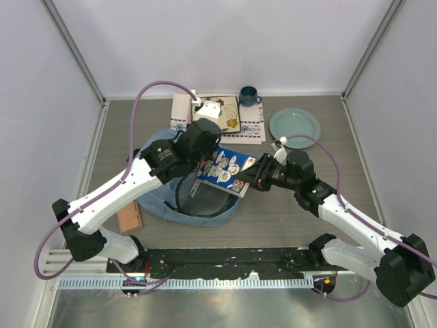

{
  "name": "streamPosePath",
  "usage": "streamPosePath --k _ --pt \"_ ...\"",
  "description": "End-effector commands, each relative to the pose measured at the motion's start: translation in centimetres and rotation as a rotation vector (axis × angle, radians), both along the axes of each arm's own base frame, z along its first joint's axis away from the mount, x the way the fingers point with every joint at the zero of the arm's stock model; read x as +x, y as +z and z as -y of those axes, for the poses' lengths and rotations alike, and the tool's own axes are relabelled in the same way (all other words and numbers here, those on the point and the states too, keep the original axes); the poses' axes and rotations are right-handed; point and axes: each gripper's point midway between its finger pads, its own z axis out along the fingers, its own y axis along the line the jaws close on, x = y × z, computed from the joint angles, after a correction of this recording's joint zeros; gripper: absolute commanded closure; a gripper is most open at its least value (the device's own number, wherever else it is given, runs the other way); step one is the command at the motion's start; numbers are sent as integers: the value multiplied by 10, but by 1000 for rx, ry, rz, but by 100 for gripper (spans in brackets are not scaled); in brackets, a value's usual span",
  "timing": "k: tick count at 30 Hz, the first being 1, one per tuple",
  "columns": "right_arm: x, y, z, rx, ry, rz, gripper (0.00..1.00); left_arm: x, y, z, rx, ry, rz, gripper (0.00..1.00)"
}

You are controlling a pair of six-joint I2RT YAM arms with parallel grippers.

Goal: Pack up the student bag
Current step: Place the book in the student bag.

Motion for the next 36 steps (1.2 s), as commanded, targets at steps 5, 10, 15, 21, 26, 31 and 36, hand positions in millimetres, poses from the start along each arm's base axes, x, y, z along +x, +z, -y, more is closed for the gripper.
streamPosePath --k 5,10,15,21,26,31,36 --pt "5 47 -19 198 69 123 99 1 45 14 -163 -42 82 100" --pt "7 32 -21 175 76 98 99 0 49 14 -175 -47 86 100" --pt "9 25 -26 174 77 93 99 -1 52 15 -192 -51 89 100" --pt "14 23 -43 215 82 89 99 -2 53 19 -210 -66 83 100" --pt "15 19 -74 229 113 80 99 -2 51 24 -219 -81 75 100" --pt "25 10 -99 245 94 72 99 -3 48 27 -220 -90 65 100" --pt "48 -1 -118 203 18 98 99 -4 47 25 -225 -87 67 100"
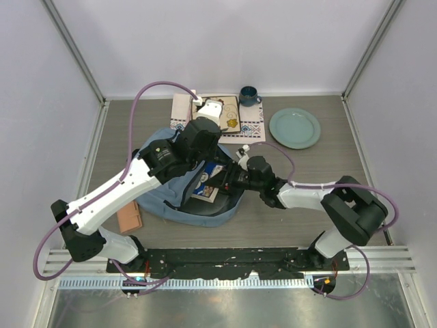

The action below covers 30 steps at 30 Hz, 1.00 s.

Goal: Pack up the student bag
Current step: Place the book in the student bag.

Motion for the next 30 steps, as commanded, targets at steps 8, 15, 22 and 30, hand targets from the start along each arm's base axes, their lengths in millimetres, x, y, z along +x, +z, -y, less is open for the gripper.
streamPosePath --k 8,15,22,30 --pt "65 6 -66 -40 -173 130 85 1 41 9 -161 -6 77 100" --pt "41 -48 -55 -224 -116 95 41 2 35 11 -155 -11 65 100" --pt "25 -61 -9 -395 -138 131 23 3 34 13 -155 -13 68 100" --pt "23 -44 9 -414 -178 175 24 2 32 10 -150 -12 66 100"
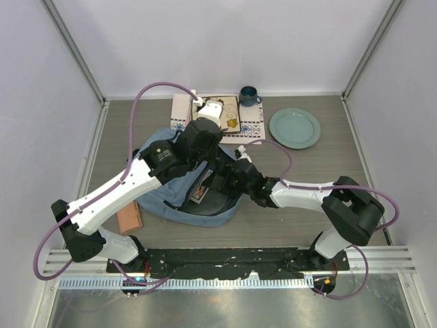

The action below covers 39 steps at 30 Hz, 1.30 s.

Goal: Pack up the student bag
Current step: Place the book in the student bag.

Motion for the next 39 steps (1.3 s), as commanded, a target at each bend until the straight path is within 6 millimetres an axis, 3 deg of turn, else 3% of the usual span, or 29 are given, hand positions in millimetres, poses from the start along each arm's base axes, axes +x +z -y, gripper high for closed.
streamPosePath --k 1,5,6,8,10,11,12,14,16,21,23,24,25,27,28,29,30,31,32,33,35,38,39 --pt "2 8 11 -16 -22 53 26 3 33 4 -118 -1 75 100" --pt "-6 10 -3 53 40 32 51 2 33 5 -124 -4 74 100" --pt "-3 17 -10 81 50 42 54 1 33 5 -124 -4 72 100" --pt "-3 9 -18 87 76 21 63 2 31 5 -125 -4 68 100" --pt "5 23 -31 139 88 60 68 1 30 6 -125 -7 64 100" --pt "7 18 -37 141 93 50 71 0 29 6 -124 -10 61 100" --pt "14 32 -47 180 100 73 72 1 28 6 -124 -7 59 100" --pt "19 29 -59 190 118 70 73 -1 29 4 -125 -6 61 100" --pt "27 45 -72 231 134 99 73 -1 26 2 -118 2 61 100" --pt "33 50 -77 248 123 114 69 -1 24 -1 -118 10 60 100" --pt "33 44 -69 220 103 117 58 -1 21 0 -115 9 55 100" --pt "27 28 -57 175 92 98 53 -1 21 0 -112 9 55 100" --pt "29 38 -47 165 53 132 49 -1 19 0 -109 8 51 100" --pt "22 20 -19 69 15 131 38 -2 17 1 -107 6 46 100" --pt "22 36 -8 63 -15 170 35 -2 14 1 -101 6 41 100" --pt "27 38 7 22 -60 208 31 -1 13 1 -106 7 43 100" --pt "21 25 23 -40 -77 188 30 -2 12 3 -110 4 38 100" --pt "19 25 33 -69 -93 196 29 -1 11 4 -110 3 36 100" --pt "22 45 47 -67 -148 242 29 -1 9 5 -111 0 32 100" --pt "17 37 61 -111 -167 233 28 -1 9 7 -113 -5 29 100" --pt "18 62 83 -99 -242 294 27 0 7 9 -114 -5 23 100" --pt "16 66 111 -171 -315 308 26 -1 2 16 -123 -18 5 100" --pt "15 65 129 -236 -356 303 25 0 1 18 -125 -21 -1 100"
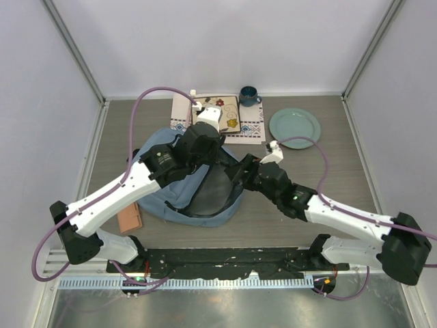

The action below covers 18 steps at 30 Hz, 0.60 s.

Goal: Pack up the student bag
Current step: Place the book in the student bag.

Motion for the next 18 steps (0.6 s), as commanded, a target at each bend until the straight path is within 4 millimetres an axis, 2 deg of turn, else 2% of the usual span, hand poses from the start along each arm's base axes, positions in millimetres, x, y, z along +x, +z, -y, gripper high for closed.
streamPosePath --k 1,3,7,13,18 --pt "8 -8 64 -209 -215 23 24 4 13 19 -100 -22 11 100" --pt "5 -8 73 -240 -228 16 23 3 9 22 -98 -28 -2 100" --pt "-1 -17 73 -257 -190 -24 23 2 3 24 -96 -31 -19 100" --pt "1 -28 56 -250 -127 -63 30 0 -4 25 -96 -33 -41 100" --pt "8 -26 42 -233 -100 -67 40 -1 -8 28 -96 -41 -54 100"
